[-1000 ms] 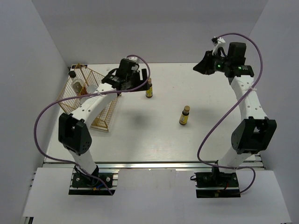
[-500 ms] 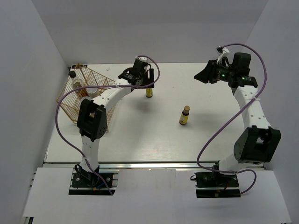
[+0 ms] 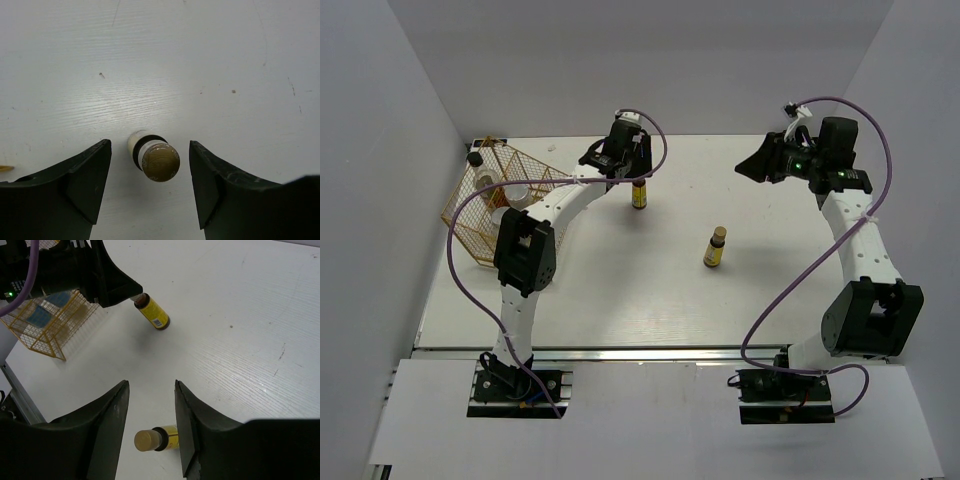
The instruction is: Organize the condiment bottles
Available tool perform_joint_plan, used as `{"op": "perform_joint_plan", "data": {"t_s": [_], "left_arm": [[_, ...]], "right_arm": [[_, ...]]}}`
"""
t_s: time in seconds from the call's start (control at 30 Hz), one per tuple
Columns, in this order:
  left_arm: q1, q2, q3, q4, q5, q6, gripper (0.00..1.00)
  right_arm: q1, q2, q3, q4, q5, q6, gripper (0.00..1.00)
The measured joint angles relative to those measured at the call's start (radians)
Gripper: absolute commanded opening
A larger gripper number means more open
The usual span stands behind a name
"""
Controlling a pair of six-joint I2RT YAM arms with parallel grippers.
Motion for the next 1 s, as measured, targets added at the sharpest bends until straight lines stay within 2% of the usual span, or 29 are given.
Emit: {"op": "perform_joint_plan", "data": {"t_s": [0.07,0.17,0.67,0.93,0.97,1.0], "left_arm": [[0.000,0.000,0.005,0.006,0.000,0.001,0.68],[0.000,0.002,0.005,0.006,0.002,0.002,0.66],[0.000,0.008,0.005,0.004,0.014,0.001,0.66],[0.000,0.048,0.008,-0.001,0.016,0.001,0.56],[-0.001,0.053,0.008,-0.002,0.017,0.001,0.51],[-0.002,0.056,0.008,-0.003,0.018,-0.001,0.50]], "right_arm": [[0.000,0.000,-0.005,0.003,0.000,0.001,0.47],[0.000,0.000,-0.011,0.006,0.000,0.001,0.47],[0.000,0.000,-0.011,0.007,0.000,0.013,0.47],[0.000,0.000,-0.013,0.010,0.000,0.018,0.47],[0.000,0.000,-0.013,0.011,0.000,0.019,0.47],[0.000,0.000,-0.013,0.011,0.000,0.019,0.47]]}}
